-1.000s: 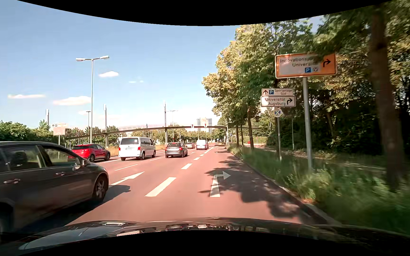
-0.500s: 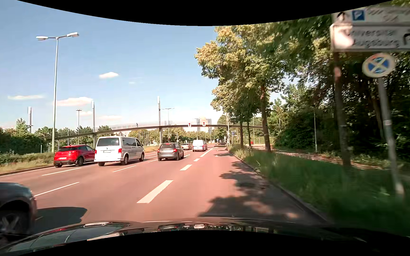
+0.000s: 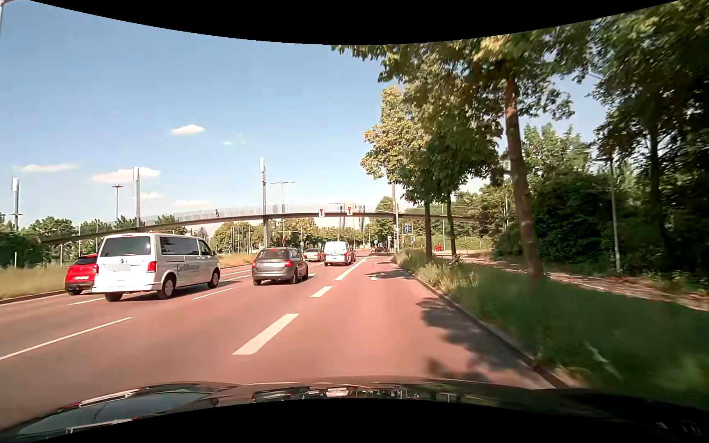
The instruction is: Follow the waypoints while adhering to traffic rules and regulations
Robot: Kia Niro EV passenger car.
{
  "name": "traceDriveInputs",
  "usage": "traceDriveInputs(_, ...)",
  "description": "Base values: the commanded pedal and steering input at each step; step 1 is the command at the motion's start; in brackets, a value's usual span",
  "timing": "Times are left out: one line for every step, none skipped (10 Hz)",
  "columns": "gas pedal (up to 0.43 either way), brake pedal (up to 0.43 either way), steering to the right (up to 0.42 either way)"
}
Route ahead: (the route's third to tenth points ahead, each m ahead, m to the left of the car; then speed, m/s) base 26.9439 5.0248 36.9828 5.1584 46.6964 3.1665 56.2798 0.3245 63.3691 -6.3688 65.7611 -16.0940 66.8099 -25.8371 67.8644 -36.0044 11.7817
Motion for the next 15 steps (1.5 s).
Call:
traceDriveInputs(0.000,0.006,0.000)
traceDriveInputs(0.000,0.006,0.000)
traceDriveInputs(0.000,0.006,0.000)
traceDriveInputs(0.000,0.024,0.001)
traceDriveInputs(0.000,0.030,0.001)
traceDriveInputs(0.000,0.061,0.002)
traceDriveInputs(0.000,0.073,0.001)
traceDriveInputs(0.000,0.110,0.001)
traceDriveInputs(0.000,0.122,0.002)
traceDriveInputs(0.000,0.140,0.002)
traceDriveInputs(0.000,0.146,0.003)
traceDriveInputs(0.000,0.159,0.002)
traceDriveInputs(0.000,0.177,0.002)
traceDriveInputs(0.000,0.183,0.001)
traceDriveInputs(0.000,0.189,0.000)
